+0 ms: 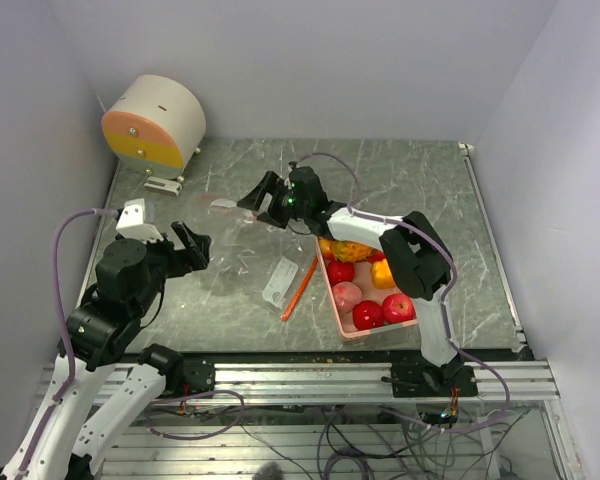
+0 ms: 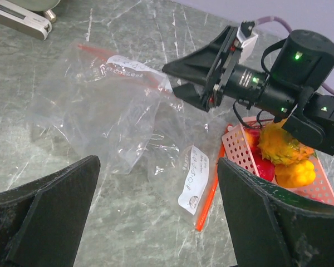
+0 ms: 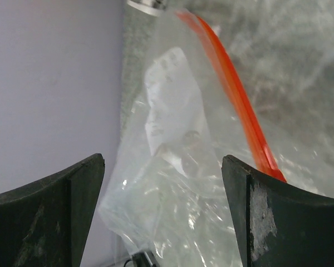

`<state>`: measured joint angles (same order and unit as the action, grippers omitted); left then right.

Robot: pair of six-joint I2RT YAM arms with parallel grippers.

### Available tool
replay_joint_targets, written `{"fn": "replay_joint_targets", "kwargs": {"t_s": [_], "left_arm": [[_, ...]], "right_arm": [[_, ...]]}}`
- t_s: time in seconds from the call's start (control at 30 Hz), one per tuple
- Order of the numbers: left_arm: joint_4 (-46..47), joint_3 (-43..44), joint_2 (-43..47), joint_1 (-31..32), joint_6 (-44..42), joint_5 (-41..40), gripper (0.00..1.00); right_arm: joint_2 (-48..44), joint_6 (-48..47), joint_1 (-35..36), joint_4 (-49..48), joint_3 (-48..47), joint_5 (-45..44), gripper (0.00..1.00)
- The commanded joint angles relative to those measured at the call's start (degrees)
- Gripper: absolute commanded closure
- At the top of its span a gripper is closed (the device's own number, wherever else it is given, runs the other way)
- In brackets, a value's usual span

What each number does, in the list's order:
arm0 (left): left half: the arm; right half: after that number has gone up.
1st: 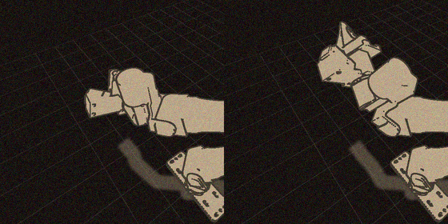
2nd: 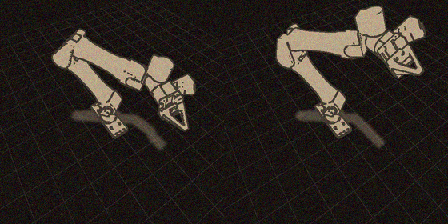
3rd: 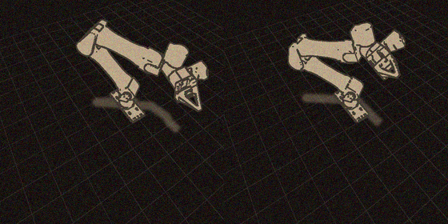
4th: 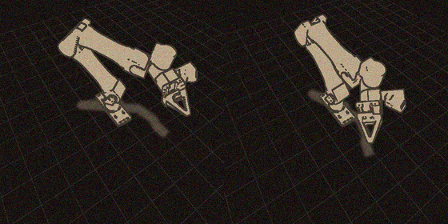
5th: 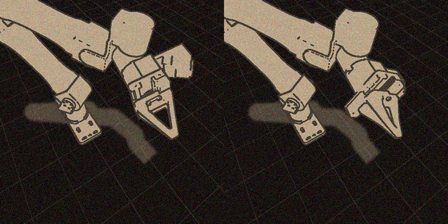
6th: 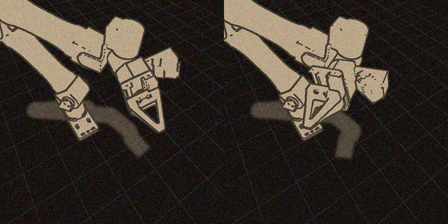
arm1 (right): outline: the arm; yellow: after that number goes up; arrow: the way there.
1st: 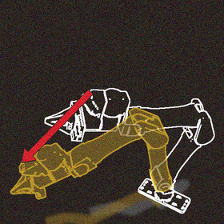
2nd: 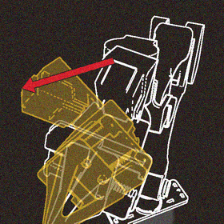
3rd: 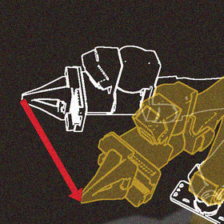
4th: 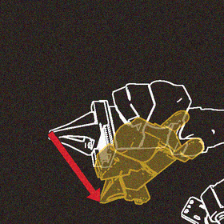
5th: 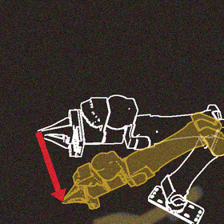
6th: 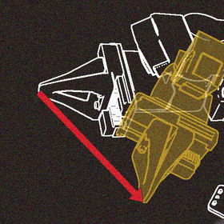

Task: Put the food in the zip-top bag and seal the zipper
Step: Pick up the zipper food storage bag at the center of the board.

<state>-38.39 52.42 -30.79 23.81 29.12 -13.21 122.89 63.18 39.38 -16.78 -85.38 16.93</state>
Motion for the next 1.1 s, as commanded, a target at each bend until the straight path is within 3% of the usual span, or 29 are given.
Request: {"fn": "replay_joint_targets", "kwargs": {"t_s": [0.0, 0.3, 0.53, 0.67, 0.77, 0.83, 1.07], "left_arm": [[-0.48, -0.86, 0.65, -0.52, -0.66, -1.03, 0.02], [-0.84, -0.79, 1.89, -0.52, -0.62, -0.47, 0.02], [-2.31, 0.07, 2.48, -0.52, -1.43, -1.18, 0.02], [-2.15, -0.37, 3.02, -0.52, -1.36, -1.38, 0.01], [-1.78, -0.80, 3.04, -0.52, -1.20, -1.13, 0.02], [-1.62, -0.85, 2.92, -0.52, -1.13, -1.06, 0.02], [-1.22, 0.27, 1.74, -0.52, 0.38, -1.49, 0.01]], "right_arm": [[-3.98, 1.42, 1.32, 4.42, 3.06, -3.20, 0.13], [5.23, 2.72, 2.51, 8.43, -6.68, -2.19, 0.12], [7.92, 2.70, 2.79, 7.55, -7.55, -2.80, 0.16], [6.75, -0.03, 3.35, 6.38, -5.32, -2.89, 0.43], [6.37, -0.51, 3.35, 2.91, -2.66, 0.57, 0.79], [6.23, -0.90, 3.28, 1.53, -1.47, 2.21, 0.98], [-2.02, -11.51, 3.37, -2.65, 2.44, 5.86, 1.00]]}}
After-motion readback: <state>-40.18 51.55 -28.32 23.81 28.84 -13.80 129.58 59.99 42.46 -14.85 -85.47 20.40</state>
